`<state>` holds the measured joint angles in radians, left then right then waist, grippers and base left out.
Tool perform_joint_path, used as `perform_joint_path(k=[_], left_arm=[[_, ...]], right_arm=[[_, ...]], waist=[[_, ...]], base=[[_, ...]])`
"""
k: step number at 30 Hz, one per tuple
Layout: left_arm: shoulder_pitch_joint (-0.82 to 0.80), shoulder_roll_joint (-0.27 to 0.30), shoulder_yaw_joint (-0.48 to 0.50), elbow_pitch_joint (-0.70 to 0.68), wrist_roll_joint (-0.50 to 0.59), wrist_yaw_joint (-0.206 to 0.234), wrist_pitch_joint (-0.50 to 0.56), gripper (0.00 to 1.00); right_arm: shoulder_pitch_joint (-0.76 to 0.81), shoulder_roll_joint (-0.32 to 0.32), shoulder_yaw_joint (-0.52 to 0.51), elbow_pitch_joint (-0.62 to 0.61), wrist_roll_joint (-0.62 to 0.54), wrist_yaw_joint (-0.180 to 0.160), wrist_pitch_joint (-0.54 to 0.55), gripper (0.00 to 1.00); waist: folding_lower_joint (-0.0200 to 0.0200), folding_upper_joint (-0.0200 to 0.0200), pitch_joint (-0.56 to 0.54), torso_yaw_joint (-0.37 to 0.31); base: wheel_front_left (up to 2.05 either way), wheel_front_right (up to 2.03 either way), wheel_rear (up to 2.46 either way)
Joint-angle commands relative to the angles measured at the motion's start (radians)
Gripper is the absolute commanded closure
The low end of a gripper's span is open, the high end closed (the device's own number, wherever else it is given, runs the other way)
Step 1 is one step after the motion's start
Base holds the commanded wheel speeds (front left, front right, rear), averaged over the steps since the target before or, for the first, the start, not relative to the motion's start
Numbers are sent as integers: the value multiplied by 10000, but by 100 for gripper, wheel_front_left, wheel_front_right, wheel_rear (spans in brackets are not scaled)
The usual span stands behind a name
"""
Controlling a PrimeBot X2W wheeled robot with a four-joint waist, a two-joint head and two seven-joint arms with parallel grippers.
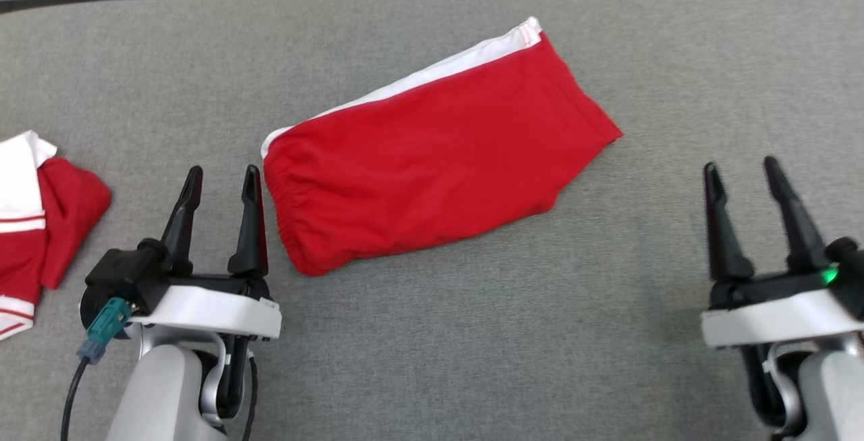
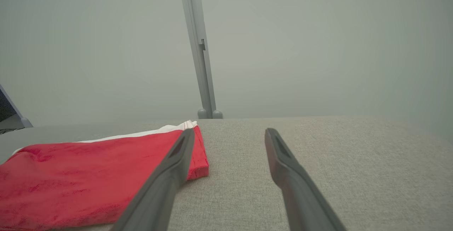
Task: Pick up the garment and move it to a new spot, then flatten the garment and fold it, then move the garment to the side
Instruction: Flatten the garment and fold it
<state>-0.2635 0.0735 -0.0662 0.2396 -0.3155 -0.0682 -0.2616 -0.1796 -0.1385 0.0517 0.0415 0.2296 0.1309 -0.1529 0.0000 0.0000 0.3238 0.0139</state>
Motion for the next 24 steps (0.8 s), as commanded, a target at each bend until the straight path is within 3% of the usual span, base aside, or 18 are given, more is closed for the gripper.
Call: perform_joint_path(k=[1,8,15,20,21,22,23,24], left_arm=[[-236,2,-8,-56,-6,-34,-45,0],[-828,-123,-483,-260,-176,-186,-44,0],[-1216,-199,-859,-207,-369,-270,-46,0],[-1253,-208,-967,-178,-530,-164,-46,0],[-1268,-212,-988,-182,-554,-129,-46,0],[-1268,-212,-988,-182,-554,-129,-46,0],[-1282,-209,-999,-176,-562,-96,-46,0],[-1282,-209,-999,-176,-562,-96,-46,0]], right_arm=[[-256,-103,-115,47,-50,-3,30,0],[-1714,-781,-433,899,-100,-3,486,0],[-3290,-1463,633,2755,159,-8,1450,0],[-3575,-1529,1030,3622,501,-5,2390,0],[-3603,-1531,1082,3641,551,-5,2497,32],[-3603,-1531,1082,3641,551,-5,2497,32],[-3600,-1515,1160,3673,658,-5,2755,84],[-3600,-1515,1160,3673,658,-5,2755,84]], waist=[[0,0,208,212],[0,0,1159,1235],[0,0,1665,1848],[0,0,1658,1930],[0,0,1647,1919],[0,0,1647,1919],[0,0,1614,1879],[0,0,1614,1879]], base=[[0,0,0],[0,0,0],[0,0,0],[0,0,0],[0,0,0],[0,0,0],[0,0,0],[0,0,0]])
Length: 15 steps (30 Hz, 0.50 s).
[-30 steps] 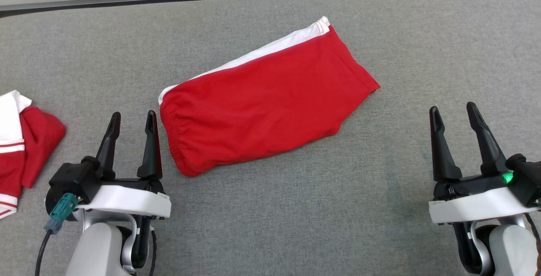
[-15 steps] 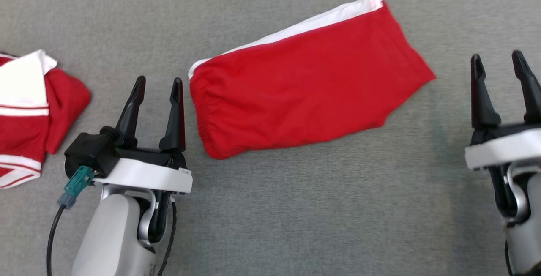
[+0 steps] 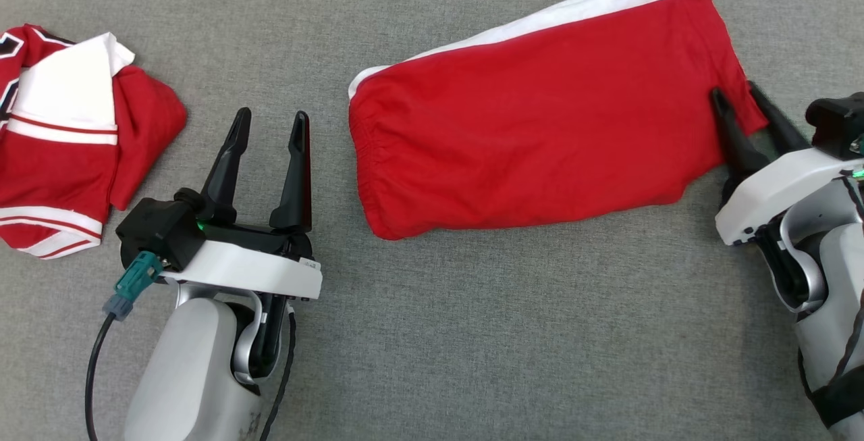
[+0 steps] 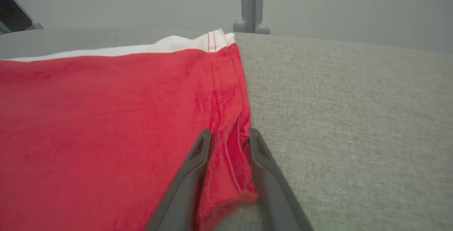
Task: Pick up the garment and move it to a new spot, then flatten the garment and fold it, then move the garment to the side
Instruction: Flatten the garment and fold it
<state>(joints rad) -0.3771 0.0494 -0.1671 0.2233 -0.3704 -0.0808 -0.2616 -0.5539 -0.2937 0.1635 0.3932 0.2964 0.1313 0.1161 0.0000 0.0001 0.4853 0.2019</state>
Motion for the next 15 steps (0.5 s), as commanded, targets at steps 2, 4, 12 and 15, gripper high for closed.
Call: perform_joint_path(k=[2,4,12,15], left_arm=[[-154,30,10,-9,4,35,-46,0],[-129,30,42,-7,63,63,-44,0],[356,39,359,112,295,11,-46,0],[565,33,433,186,373,-25,-44,0]], right_arm=[[128,-6,55,120,-19,-13,204,100],[179,31,74,15,21,-16,238,100],[1664,677,-270,-950,-117,-15,-333,100],[2651,918,-624,-1452,-134,-15,-514,100]], waist=[[0,-1,-36,-50],[0,-1,-92,-132],[0,-1,-765,-769],[0,-1,-1064,-952]], base=[[0,0,0],[0,0,0],[0,0,0],[0,0,0]])
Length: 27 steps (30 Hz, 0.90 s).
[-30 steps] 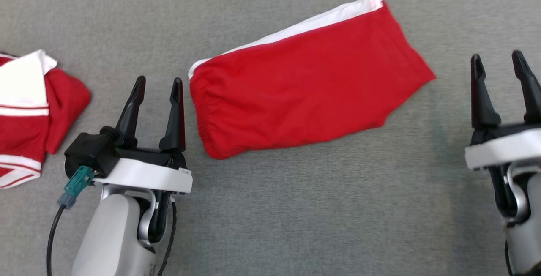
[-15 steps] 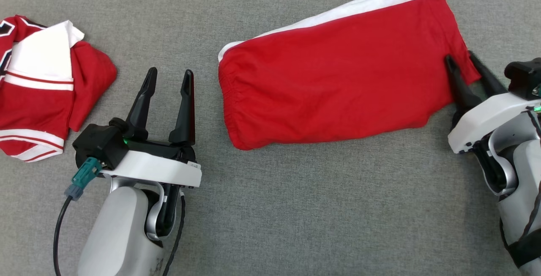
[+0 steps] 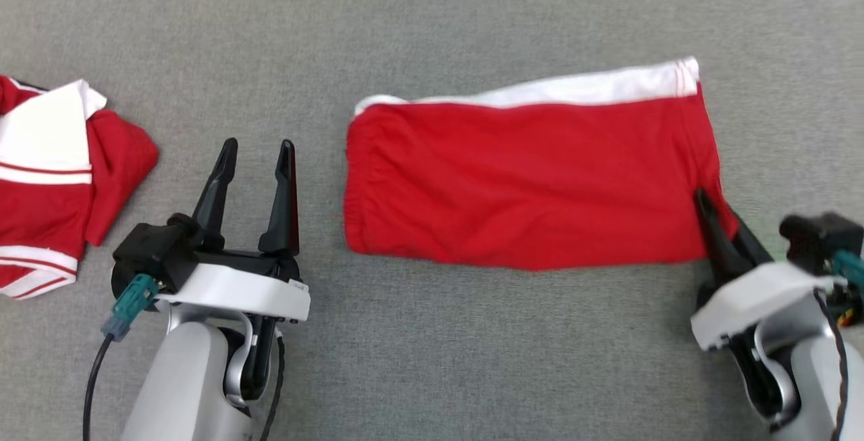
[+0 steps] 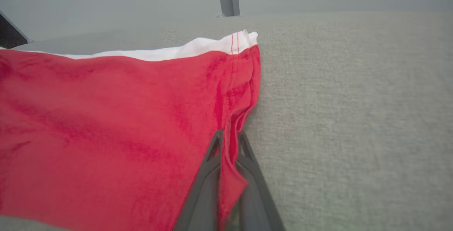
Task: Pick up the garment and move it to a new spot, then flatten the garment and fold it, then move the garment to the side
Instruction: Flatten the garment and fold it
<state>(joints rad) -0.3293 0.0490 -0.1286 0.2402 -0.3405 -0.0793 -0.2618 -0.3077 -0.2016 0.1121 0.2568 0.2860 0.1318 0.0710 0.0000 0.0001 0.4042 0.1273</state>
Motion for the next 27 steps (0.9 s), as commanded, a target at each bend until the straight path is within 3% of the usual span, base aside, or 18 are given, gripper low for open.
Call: perform_joint_path(k=[1,8,17,22,27], left_arm=[[168,39,73,54,95,-59,-42,0],[539,42,110,134,160,-84,-42,0],[648,86,61,191,198,-35,-44,0],[631,82,113,168,60,-17,-42,0],[692,72,-4,236,-8,-34,-43,0]], right_arm=[[516,78,-251,-180,55,-21,-81,100],[1750,298,-1068,-608,59,-21,-133,100],[1363,426,-1122,-843,-17,-13,-206,100],[474,739,-79,-1785,-14,-11,-166,100],[-437,1190,2097,-1879,298,-11,23,100]], waist=[[0,-1,-379,-249],[0,-1,-774,-404],[0,-1,-924,-365],[0,-1,-976,-247],[0,-1,-1093,9]], base=[[0,0,0],[0,0,0],[0,0,0],[0,0,0],[0,0,0]])
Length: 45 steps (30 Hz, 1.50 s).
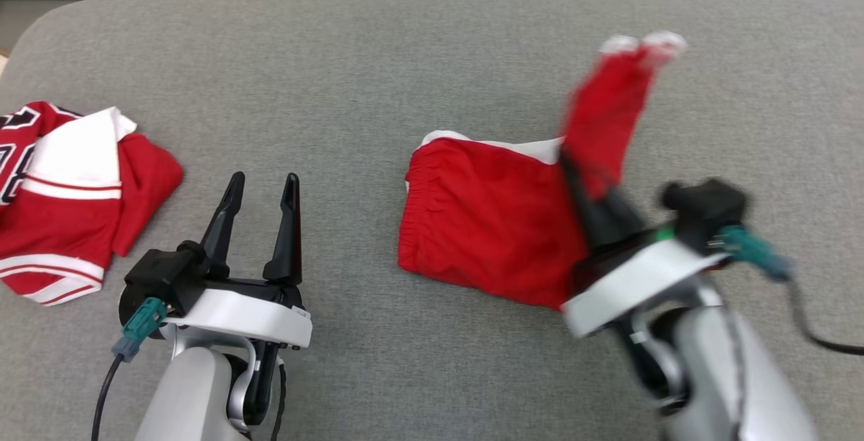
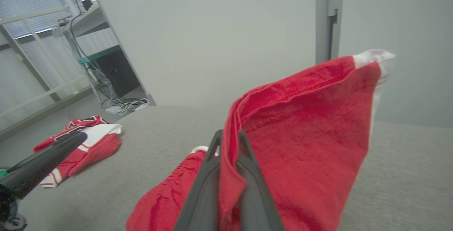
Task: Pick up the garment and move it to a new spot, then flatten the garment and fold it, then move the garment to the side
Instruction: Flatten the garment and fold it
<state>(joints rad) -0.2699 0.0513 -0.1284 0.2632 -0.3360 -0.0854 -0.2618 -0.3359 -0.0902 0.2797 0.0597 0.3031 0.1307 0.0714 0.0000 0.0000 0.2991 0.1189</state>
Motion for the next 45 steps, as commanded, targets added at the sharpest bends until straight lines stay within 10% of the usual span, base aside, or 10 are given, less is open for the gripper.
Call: perform_joint_path(k=[1,13,15,16,22,35,45], left_arm=[[97,44,-48,6,-95,30,-43,0],[-4,15,-264,-32,-320,81,-43,0],[9,15,-266,-58,-295,92,-43,0],[35,16,-258,-70,-275,110,-43,0],[168,14,-146,-272,2,195,-43,0],[696,286,419,-660,278,318,-43,0],[1343,461,389,-625,267,410,7,0]], right_arm=[[-279,136,889,208,255,-1,30,100],[-1042,372,3654,2803,1299,0,-672,100],[-1148,375,3788,3058,1395,0,-864,20],[-1216,374,3863,3069,1406,0,-1029,0],[-1339,243,3349,2491,1066,-1,-2537,0],[911,-750,-1827,752,-402,0,-2134,0],[2042,-489,-2209,-150,-623,-1,-1499,0]], waist=[[0,0,-48,166],[0,0,-17,686],[0,0,-34,681],[0,0,-47,665],[0,0,-241,409],[0,0,-912,-447],[0,0,-1629,-873]], base=[[0,0,0],[0,0,0],[0,0,0],[0,0,0],[0,0,0],[0,0,0],[0,0,0]])
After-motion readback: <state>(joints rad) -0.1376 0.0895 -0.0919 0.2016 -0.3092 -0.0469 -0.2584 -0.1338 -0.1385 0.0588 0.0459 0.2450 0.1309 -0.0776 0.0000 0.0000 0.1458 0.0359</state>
